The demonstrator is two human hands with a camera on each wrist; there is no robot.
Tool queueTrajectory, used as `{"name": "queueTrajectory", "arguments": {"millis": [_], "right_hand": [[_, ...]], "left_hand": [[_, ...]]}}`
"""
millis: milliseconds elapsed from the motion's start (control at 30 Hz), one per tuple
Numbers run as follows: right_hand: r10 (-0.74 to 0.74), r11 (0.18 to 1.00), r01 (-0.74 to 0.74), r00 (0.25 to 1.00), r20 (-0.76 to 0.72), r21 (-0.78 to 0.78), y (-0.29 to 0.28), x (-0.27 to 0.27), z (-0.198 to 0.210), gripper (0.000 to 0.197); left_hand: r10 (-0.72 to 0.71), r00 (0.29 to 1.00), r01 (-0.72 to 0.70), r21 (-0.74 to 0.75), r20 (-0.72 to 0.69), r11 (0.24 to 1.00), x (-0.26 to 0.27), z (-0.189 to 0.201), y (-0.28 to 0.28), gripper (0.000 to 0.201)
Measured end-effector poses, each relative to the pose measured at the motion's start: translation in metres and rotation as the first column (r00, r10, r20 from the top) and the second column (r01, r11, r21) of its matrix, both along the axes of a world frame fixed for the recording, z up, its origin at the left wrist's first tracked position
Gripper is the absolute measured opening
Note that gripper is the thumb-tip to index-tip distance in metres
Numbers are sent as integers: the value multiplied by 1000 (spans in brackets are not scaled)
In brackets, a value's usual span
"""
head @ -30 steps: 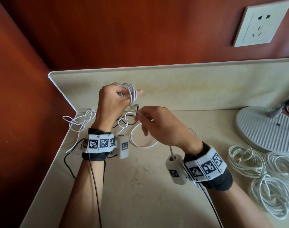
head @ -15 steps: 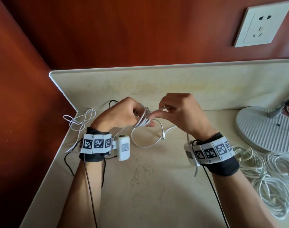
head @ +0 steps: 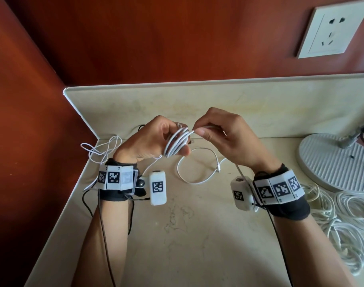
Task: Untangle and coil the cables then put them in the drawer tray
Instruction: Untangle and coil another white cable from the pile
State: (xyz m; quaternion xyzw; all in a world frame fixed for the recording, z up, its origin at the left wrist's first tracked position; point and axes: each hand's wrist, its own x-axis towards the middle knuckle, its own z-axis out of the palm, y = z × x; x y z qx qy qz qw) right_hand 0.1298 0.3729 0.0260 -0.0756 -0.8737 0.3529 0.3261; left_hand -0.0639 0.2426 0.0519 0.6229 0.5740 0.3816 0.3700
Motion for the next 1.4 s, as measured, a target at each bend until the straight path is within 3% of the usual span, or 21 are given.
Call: {"name": "queueTrajectory", "arguments": {"millis": [100,267,367,433,567,633,700,800,833,867,900,967,1000,1033,1067,1133,1233,1333,1400], "right_hand": [[-75,988,80,996,-42,129,0,-2,-4,26],[-265,924,329,918,-294,196,2,1,-12,54],[-343,929,370,850,-399,-10,4,4,-9,66],[-427,904,397,833,-352,-158,10,8,-5,56],[-324,928,290,938,-123,-235,34,24,-2,48],[-334,909,261,922,-195,-324,40,29,-2,45],[-503,811,280,782,-368,-514,46,31,-2,43],[-792,609,382,350,-501,-695,59,37,-1,41],[-817,573,452,256,-516,-683,61,40,-1,40],[-808,573,528,240,-538,-626,61,42,0,40],[-774,611,596,307,-554,-522,59,44,1,40],[-630,771,584,640,-440,-255,50,45,5,44],[-505,863,472,815,-283,-180,45,44,7,47],[-342,929,318,933,-112,-187,41,43,7,54],[-161,945,165,986,38,-282,36,40,9,65],[131,858,-16,974,188,-513,31,34,9,91],[340,714,-161,931,136,-682,25,26,9,104],[313,556,-273,944,-107,-785,32,26,12,92],[222,485,-261,960,-171,-835,37,30,14,82]], "left_hand": [[22,1000,-23,48,18,999,1,-1,2,18],[-31,996,24,85,79,996,14,4,2,19],[-68,994,61,83,81,995,17,6,2,16],[-76,994,69,85,84,994,19,6,2,15],[-65,982,36,165,176,986,15,8,0,35],[-66,964,3,235,258,972,12,7,2,40],[-60,938,-38,271,342,962,6,3,5,42],[-20,950,-61,249,311,967,-2,-1,6,46],[-19,960,-48,234,279,971,-3,-2,5,46],[-27,966,-30,220,255,975,-5,-3,4,46],[-38,969,-14,206,246,979,-5,-3,3,45],[-25,969,-21,183,245,983,-6,-4,4,44],[12,972,-54,173,236,983,-7,-4,4,44],[64,974,-101,165,219,981,-8,-5,5,42],[117,974,-150,160,195,976,-10,-6,6,36],[210,966,-232,152,152,961,-10,-8,8,21],[391,900,-414,99,194,905,-12,-12,11,24],[534,835,-544,45,135,838,-24,-19,13,26],[563,826,-564,31,30,825,-36,-26,12,17]]}}
